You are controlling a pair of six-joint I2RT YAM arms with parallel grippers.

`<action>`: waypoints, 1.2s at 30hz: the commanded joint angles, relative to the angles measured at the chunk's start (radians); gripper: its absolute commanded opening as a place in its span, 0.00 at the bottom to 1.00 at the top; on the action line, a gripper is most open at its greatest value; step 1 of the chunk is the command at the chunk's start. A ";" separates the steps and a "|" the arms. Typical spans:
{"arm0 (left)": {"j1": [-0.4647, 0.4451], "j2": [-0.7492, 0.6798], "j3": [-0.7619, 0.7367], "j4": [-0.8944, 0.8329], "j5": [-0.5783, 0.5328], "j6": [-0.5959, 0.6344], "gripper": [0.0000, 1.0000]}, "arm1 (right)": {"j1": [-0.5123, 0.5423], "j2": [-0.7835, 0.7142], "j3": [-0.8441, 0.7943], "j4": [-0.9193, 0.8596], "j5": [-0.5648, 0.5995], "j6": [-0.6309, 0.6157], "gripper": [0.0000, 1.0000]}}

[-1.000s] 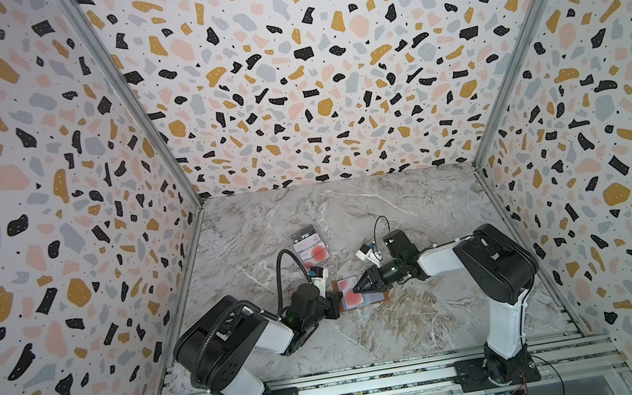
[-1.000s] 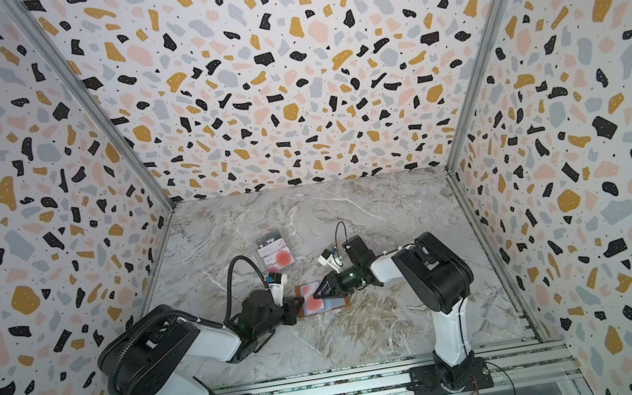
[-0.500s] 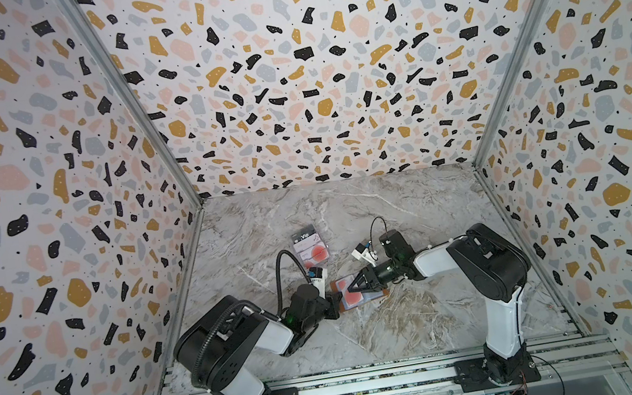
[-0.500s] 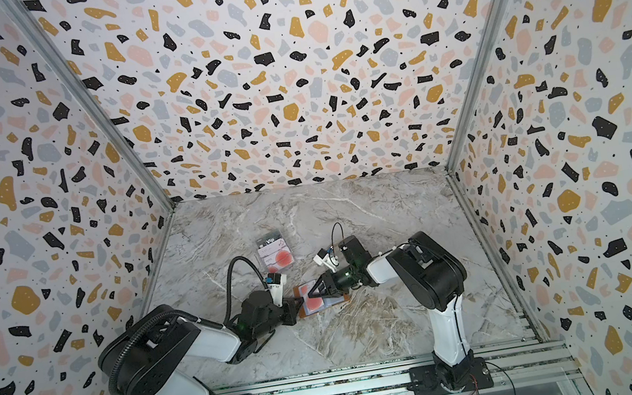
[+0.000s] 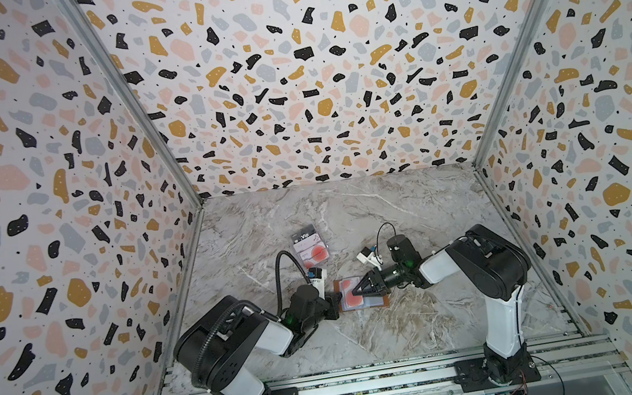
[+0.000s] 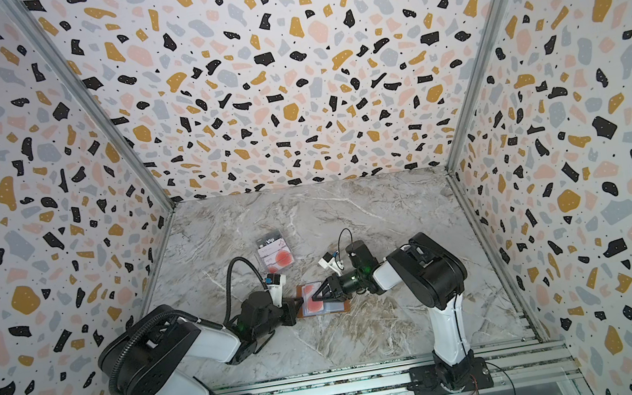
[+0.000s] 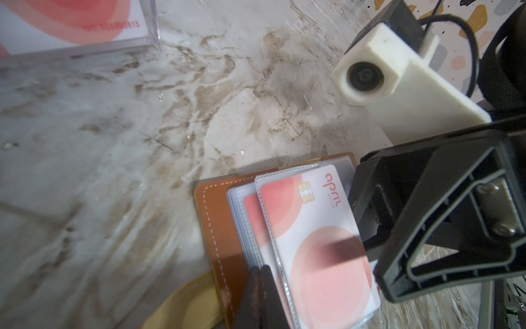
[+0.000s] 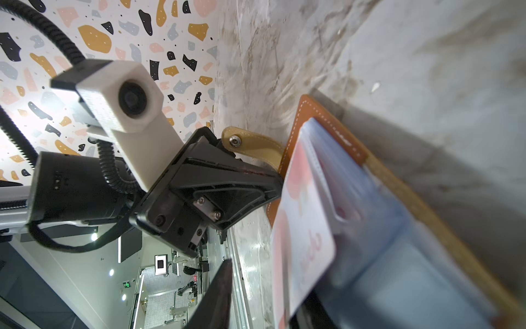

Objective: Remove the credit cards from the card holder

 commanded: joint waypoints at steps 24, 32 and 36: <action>-0.003 -0.051 0.069 -0.011 0.123 0.100 0.04 | 0.008 0.038 -0.016 0.146 -0.026 0.067 0.33; -0.003 0.001 0.071 0.013 0.134 0.115 0.03 | 0.009 0.043 -0.018 0.170 -0.032 0.083 0.33; -0.004 -0.005 0.036 -0.006 0.103 0.116 0.02 | 0.009 0.043 -0.017 0.177 -0.033 0.088 0.33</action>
